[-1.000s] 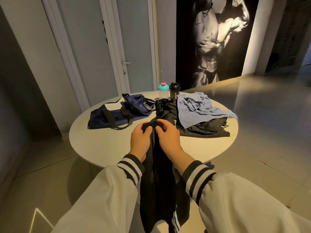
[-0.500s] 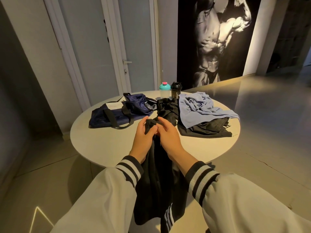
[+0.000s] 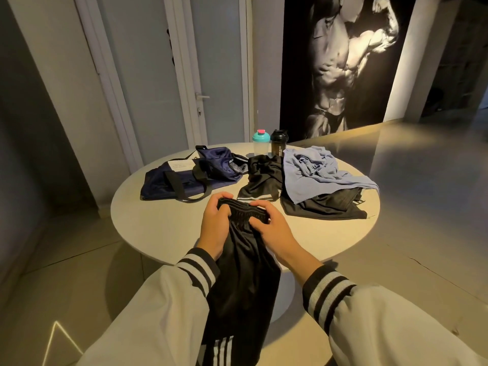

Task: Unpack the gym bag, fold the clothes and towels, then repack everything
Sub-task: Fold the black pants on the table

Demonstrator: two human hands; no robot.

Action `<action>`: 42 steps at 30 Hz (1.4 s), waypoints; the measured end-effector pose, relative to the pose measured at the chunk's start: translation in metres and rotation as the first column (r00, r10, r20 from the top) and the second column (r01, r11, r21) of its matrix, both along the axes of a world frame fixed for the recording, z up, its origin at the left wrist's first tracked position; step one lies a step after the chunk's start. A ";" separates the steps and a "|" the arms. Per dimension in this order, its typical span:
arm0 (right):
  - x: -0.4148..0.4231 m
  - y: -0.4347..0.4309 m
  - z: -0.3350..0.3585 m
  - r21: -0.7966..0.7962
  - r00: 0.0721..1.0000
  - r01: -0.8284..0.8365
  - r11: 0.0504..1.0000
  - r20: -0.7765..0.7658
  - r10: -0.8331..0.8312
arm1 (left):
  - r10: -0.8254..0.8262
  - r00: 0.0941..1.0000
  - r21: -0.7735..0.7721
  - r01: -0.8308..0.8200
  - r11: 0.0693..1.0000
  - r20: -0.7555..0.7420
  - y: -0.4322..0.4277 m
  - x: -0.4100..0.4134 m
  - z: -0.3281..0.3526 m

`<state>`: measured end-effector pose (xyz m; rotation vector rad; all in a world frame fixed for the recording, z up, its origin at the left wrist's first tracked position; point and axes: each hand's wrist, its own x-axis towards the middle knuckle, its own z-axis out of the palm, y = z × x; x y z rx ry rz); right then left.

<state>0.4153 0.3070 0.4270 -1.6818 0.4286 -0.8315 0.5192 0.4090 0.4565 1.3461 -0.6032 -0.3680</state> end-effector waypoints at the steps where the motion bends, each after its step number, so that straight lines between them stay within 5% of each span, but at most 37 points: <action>1: 0.001 0.000 0.000 -0.011 0.998 0.048 0.999 0.034 -0.048 | -0.014 1.000 0.003 0.014 1.000 0.007 -0.001 0.000 -0.001; 9: 0.007 -0.006 0.006 -0.199 0.960 0.277 0.940 0.086 -0.265 | 0.034 0.946 0.155 -0.089 0.984 0.324 0.002 0.015 -0.016; 22: 0.024 -0.020 0.026 -0.225 0.942 0.336 0.914 0.073 -0.328 | 0.114 0.914 0.170 -0.193 0.966 0.390 -0.012 0.034 0.009; 28: 0.047 -0.041 0.039 -0.154 0.916 0.401 0.903 0.043 -0.399 | -0.141 0.893 0.323 -0.005 0.946 0.428 -0.026 0.061 0.021; 33: 0.064 -0.063 0.027 -0.197 0.929 0.344 0.918 -0.069 -0.363 | -0.139 0.841 0.393 -0.093 0.915 0.523 -0.043 0.089 0.017; 39: 0.099 -0.103 0.014 -0.172 0.911 0.274 0.946 -0.269 -0.312 | -0.101 0.918 0.423 -0.078 0.903 0.384 -0.082 0.128 -0.012; 42: 0.126 -0.124 0.008 -0.168 0.898 0.303 0.938 -0.280 -0.340 | -0.250 0.952 0.459 0.145 0.877 0.178 -0.103 0.158 -0.022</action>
